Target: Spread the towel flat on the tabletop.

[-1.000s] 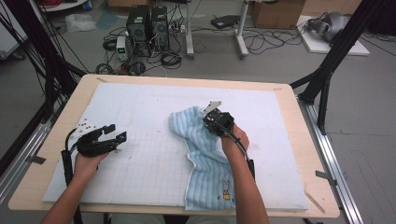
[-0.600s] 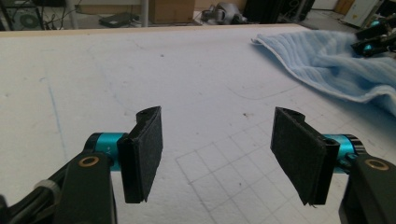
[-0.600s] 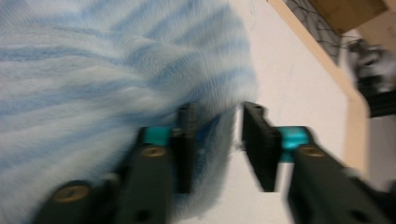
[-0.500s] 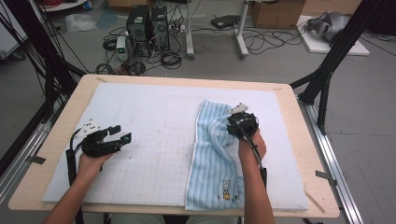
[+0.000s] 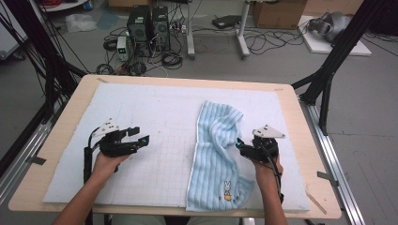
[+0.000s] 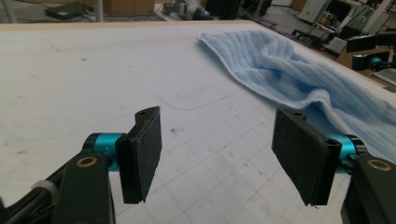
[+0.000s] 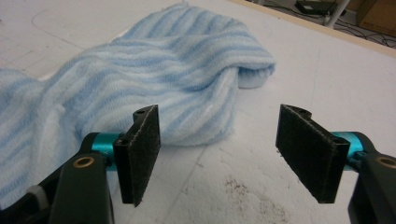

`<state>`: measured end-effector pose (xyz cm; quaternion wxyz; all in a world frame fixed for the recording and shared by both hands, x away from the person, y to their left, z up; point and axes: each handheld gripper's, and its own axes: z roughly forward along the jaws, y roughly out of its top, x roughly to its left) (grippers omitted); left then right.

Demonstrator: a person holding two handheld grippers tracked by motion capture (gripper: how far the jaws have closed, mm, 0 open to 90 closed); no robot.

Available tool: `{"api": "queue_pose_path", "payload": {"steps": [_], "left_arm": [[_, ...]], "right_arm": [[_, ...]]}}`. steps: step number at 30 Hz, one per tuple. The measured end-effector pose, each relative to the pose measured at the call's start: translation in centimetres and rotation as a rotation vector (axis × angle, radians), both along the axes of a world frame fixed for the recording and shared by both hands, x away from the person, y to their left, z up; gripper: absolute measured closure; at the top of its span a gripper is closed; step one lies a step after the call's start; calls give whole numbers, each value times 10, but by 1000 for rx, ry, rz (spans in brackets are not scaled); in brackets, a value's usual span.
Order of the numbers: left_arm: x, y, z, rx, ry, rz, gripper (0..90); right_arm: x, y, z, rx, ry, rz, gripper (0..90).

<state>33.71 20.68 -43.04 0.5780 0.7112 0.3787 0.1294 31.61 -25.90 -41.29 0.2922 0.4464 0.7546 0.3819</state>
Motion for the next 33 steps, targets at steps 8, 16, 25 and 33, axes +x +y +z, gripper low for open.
{"api": "queue_pose_path", "payload": {"steps": [8, 16, 25, 33], "left_arm": [[11, -54, 2, 5, 26, -69, 341], [16, -106, 1, 50, 49, -149, 340], [25, -159, -10, 196, 142, -151, 380], [30, -172, -20, 288, 156, -200, 860]], "right_arm": [[3, -12, -4, 5, 1, -1, 257], [3, -10, -7, 6, 6, 19, 253], [3, -10, -8, 24, 12, 15, 246], [2, -10, -10, 28, 27, 16, 246]]}}
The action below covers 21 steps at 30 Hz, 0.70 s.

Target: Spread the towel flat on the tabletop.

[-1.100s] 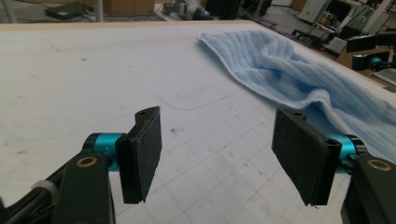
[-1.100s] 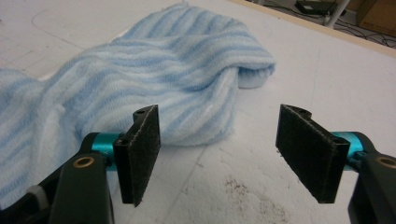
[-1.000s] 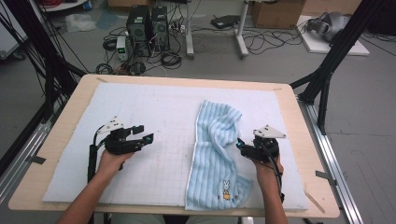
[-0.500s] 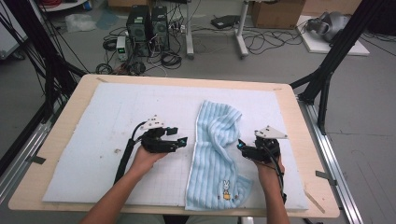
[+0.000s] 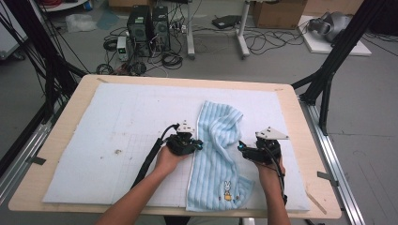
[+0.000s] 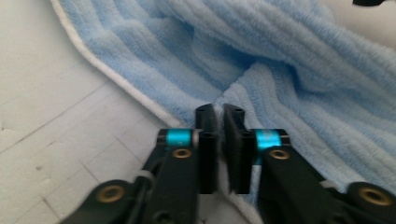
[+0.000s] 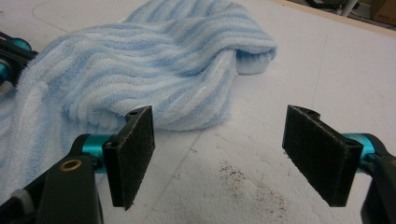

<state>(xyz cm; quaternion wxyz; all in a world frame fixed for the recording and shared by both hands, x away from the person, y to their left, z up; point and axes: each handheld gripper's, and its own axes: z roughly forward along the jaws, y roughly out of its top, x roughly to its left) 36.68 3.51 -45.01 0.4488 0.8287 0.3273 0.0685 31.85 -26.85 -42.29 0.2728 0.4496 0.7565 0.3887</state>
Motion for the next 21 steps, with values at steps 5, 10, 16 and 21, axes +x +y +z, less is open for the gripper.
{"api": "queue_pose_path", "payload": {"steps": [5, 10, 16, 21], "left_arm": [[4, 17, 5, 17, -28, 22, 865], [6, 43, 6, -6, -29, 65, 864], [6, 73, 8, -39, -43, 96, 863], [8, 97, 7, -47, -52, 147, 864]], "right_arm": [[0, -1, 0, 6, 1, -2, 246], [0, 1, -1, 13, 0, -1, 252], [1, 4, -1, 13, 6, 11, 289], [1, 10, -2, 11, 30, 50, 477]]}}
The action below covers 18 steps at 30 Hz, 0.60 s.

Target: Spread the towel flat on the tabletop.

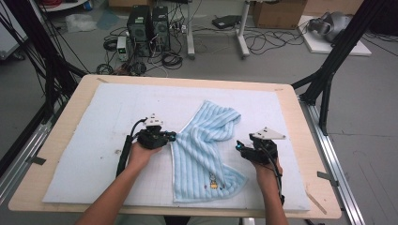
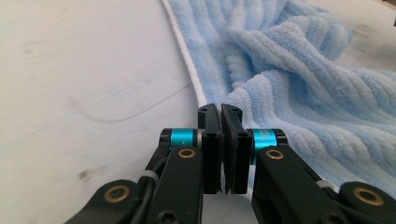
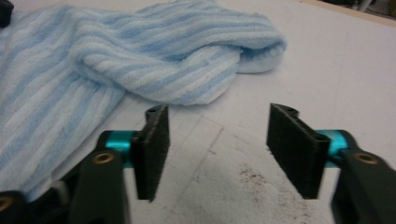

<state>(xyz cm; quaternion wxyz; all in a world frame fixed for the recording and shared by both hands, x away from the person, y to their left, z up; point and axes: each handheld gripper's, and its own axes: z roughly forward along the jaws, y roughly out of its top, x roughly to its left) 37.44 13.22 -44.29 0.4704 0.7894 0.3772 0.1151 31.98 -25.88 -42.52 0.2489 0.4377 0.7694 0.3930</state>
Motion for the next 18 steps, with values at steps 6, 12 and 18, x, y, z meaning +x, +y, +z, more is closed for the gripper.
{"api": "queue_pose_path", "payload": {"steps": [6, 12, 18], "left_arm": [[2, 32, 1, 22, -10, 69, 865], [1, 64, -2, 22, -12, 161, 865], [-1, 84, -4, 5, -11, 205, 867]], "right_arm": [[4, 14, -3, -14, 19, 46, 637], [7, 30, -5, -49, 19, 76, 831], [10, 49, -8, -45, 26, 128, 829]]}}
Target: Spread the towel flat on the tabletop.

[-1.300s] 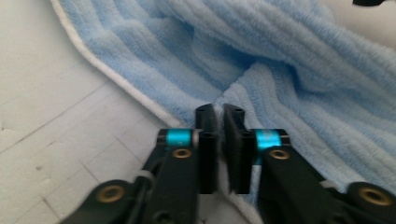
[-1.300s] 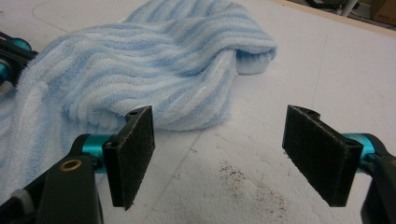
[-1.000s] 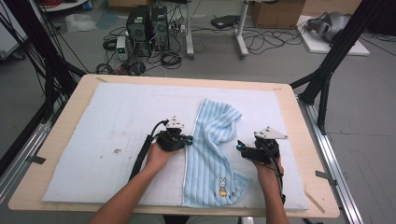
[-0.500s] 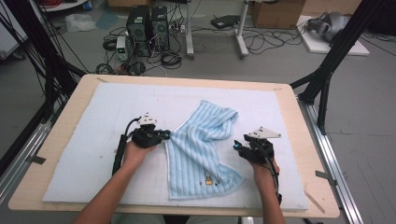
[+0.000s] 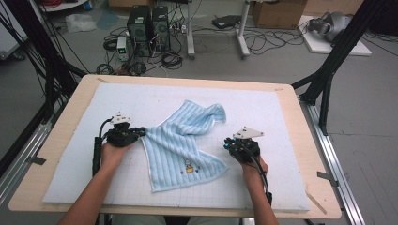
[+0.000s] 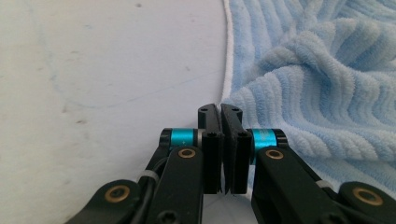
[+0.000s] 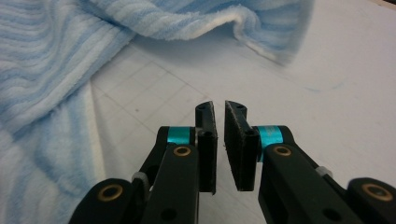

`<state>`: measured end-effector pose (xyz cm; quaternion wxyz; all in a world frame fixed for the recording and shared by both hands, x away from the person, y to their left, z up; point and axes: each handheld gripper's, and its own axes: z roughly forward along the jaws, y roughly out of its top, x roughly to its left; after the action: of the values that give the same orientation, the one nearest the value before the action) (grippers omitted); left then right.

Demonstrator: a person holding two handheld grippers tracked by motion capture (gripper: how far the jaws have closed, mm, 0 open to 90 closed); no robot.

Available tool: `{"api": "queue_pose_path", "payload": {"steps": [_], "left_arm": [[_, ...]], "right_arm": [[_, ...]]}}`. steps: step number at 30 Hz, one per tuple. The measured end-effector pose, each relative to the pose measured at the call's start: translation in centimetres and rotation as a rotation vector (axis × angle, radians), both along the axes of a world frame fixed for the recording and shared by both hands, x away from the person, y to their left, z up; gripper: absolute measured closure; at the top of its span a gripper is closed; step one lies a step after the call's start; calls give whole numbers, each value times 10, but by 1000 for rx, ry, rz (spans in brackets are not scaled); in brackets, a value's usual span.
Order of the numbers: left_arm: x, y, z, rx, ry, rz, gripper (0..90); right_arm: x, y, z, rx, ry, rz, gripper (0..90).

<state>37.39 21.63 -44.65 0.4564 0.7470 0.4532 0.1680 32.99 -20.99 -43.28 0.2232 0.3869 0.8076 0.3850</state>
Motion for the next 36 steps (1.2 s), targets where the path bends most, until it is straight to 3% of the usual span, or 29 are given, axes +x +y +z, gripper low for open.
{"api": "queue_pose_path", "payload": {"steps": [5, 10, 13, 15, 17, 18, 22, 26, 28, 34, 36], "left_arm": [[-1, 2, 1, -9, -16, -5, 867], [-1, 2, 0, -12, -16, -13, 866], [-1, 2, 0, -14, -14, -12, 865], [-1, 2, 0, -15, -12, -13, 864], [-1, 1, -1, -8, -7, -14, 864], [-1, 1, -1, -3, -4, -17, 864], [-3, 0, -2, 8, 11, -28, 863], [-10, -3, -4, 20, 9, -47, 861], [-12, -4, -3, 12, 11, -58, 860], [-21, -16, -3, 5, 95, -163, 847], [-25, -19, 1, 50, 63, -207, 807]], "right_arm": [[4, 16, 1, 18, 10, 50, 809], [8, 43, -3, 46, 71, 169, 741], [10, 61, -7, 27, 102, 243, 728], [10, 70, -11, -15, 123, 264, 766], [11, 71, -12, -11, 136, 285, 867], [10, 71, -11, -21, 136, 289, 874], [4, 61, -6, -84, 138, 243, 880], [-6, 32, -3, -120, 142, 155, 881], [-10, 16, -2, -114, 145, 115, 881], [-34, -2, 5, -160, 148, 71, 882], [-42, -3, 5, -186, 158, 89, 882]]}}
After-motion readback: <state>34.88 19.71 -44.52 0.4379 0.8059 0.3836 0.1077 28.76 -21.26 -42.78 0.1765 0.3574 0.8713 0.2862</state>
